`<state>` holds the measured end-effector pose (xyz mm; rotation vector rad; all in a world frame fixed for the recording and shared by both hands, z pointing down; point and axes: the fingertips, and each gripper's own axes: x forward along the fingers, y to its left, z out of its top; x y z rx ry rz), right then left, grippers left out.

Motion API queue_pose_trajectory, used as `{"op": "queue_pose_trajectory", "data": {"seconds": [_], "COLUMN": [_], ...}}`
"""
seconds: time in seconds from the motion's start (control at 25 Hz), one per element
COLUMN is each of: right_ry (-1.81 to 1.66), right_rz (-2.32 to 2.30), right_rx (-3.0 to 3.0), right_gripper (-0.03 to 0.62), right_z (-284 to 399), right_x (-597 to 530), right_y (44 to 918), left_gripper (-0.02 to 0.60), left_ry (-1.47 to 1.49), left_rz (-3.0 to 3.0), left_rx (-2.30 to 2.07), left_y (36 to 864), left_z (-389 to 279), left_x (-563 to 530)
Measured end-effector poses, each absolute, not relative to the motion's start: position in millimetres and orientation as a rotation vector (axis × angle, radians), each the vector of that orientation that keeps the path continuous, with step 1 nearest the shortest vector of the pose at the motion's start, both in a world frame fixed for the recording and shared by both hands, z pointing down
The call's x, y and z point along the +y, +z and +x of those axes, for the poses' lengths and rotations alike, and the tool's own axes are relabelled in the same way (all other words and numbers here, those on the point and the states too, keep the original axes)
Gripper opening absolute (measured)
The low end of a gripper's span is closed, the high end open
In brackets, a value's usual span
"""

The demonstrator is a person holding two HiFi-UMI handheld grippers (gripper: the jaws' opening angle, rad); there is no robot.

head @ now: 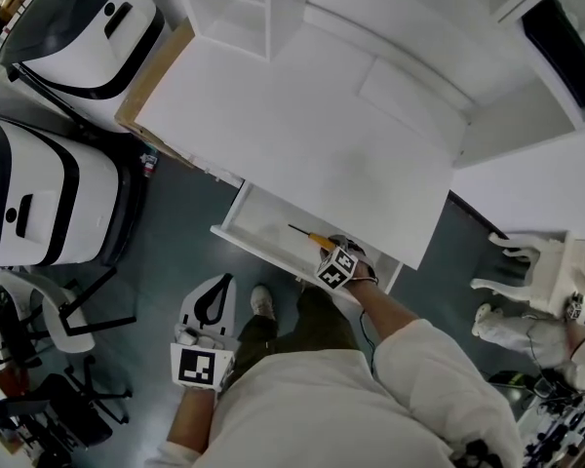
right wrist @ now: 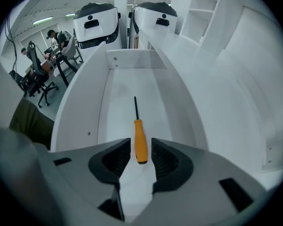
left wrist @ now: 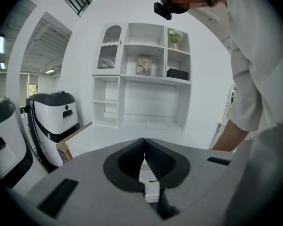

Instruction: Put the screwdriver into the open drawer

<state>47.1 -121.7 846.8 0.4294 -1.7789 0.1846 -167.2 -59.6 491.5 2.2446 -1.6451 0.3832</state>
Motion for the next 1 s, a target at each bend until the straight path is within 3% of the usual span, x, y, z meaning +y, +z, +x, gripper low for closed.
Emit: {"op": "queue_pose_trajectory", "data": {"seconds": [1.0], "right_ry": [0.269], "right_rz": [0.798], "right_rx": [-2.14], "right_gripper": [0.12], "right_z": [45], "right_x": [-134], "right_y": [667], "left_gripper": [0.005], "left_ry": [0.342], "left_rz": [2.489], "left_rx": [-1.491], "left_y": [474], "left_z": [-128], "left_x": [-94]}}
